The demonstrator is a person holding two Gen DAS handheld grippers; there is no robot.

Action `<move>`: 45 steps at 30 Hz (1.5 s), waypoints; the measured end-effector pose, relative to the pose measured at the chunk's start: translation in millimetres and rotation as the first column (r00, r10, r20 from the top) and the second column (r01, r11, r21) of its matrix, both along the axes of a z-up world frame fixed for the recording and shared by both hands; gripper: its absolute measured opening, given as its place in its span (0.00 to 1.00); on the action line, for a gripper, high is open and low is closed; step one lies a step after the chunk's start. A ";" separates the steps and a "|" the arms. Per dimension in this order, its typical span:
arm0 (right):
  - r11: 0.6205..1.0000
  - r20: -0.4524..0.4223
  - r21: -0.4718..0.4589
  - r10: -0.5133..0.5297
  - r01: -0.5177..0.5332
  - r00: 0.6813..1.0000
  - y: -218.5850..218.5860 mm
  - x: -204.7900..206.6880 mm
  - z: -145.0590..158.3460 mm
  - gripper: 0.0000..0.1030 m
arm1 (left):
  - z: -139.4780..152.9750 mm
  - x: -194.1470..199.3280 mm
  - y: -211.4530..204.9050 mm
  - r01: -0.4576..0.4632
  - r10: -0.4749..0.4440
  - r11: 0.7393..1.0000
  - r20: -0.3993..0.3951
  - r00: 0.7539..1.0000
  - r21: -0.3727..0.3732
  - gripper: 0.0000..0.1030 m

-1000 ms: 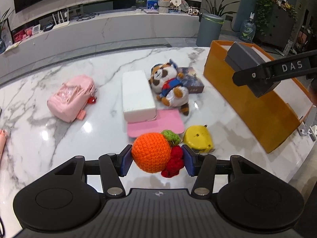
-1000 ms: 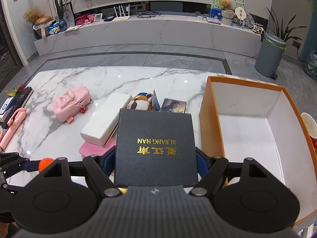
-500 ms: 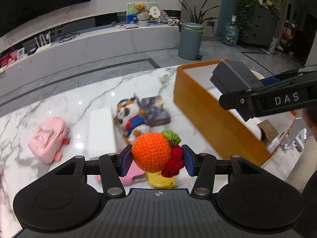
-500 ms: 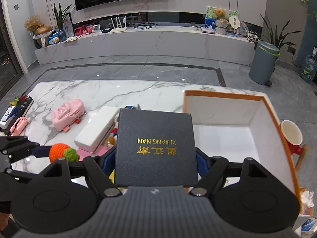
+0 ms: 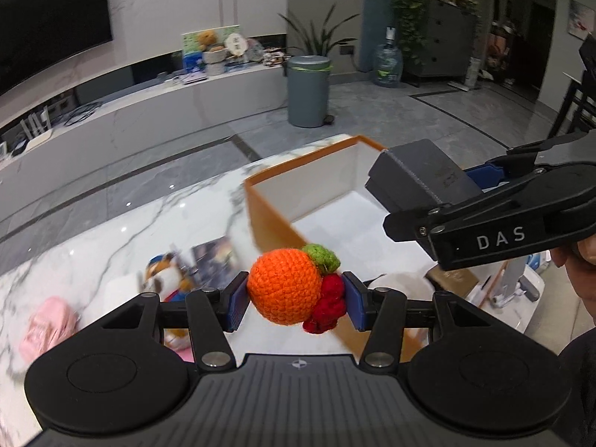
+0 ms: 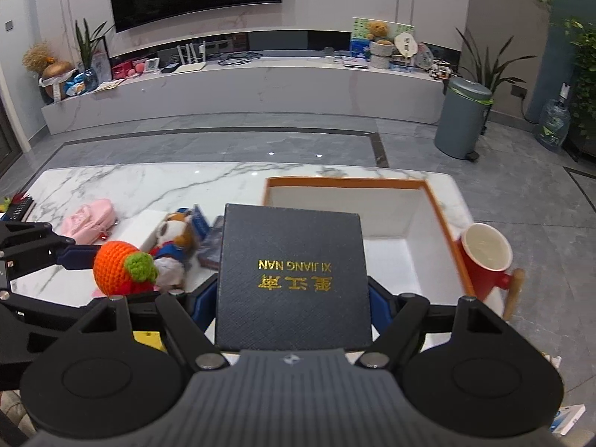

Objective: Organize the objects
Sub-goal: 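Carry the crocheted orange in the left tool while the right tool carries the grey box to the orange box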

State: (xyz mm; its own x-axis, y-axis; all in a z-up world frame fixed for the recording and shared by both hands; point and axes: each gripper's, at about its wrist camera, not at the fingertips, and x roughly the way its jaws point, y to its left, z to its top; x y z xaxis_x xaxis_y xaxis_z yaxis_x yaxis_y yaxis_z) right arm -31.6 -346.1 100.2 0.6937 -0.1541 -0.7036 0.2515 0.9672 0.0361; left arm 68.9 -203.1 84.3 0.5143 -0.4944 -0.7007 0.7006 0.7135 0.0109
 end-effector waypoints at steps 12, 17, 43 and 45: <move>0.997 -0.021 -0.001 -0.072 0.072 0.997 -46.6 -7.5 -7.9 0.76 | -16.1 2.9 -64.0 0.097 -0.097 0.995 0.004 0.995 0.036 0.58; 0.996 -0.036 -0.004 -0.085 0.085 0.996 -60.2 -1.6 -13.9 0.76 | -24.4 4.5 -88.9 0.140 -0.144 0.985 0.027 0.989 0.097 0.58; 0.996 -0.237 -0.039 -0.086 0.080 0.968 -97.4 -1.9 -86.4 0.76 | -87.8 19.5 -144.5 0.258 -0.270 0.896 -0.020 0.963 0.362 0.58; 0.997 -0.247 -0.032 -0.081 0.075 0.966 -96.7 -1.6 -88.1 0.76 | -90.1 20.5 -146.5 0.260 -0.275 0.888 -0.015 0.961 0.380 0.58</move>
State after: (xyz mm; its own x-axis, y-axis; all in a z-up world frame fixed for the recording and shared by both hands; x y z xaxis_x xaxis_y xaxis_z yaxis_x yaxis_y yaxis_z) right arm -33.1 -442.9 12.0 0.4833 -0.2181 -0.8478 0.3244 0.9441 -0.0580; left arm 89.4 -349.6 -5.9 0.4302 -0.3214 -0.8436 0.8578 0.4368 0.2710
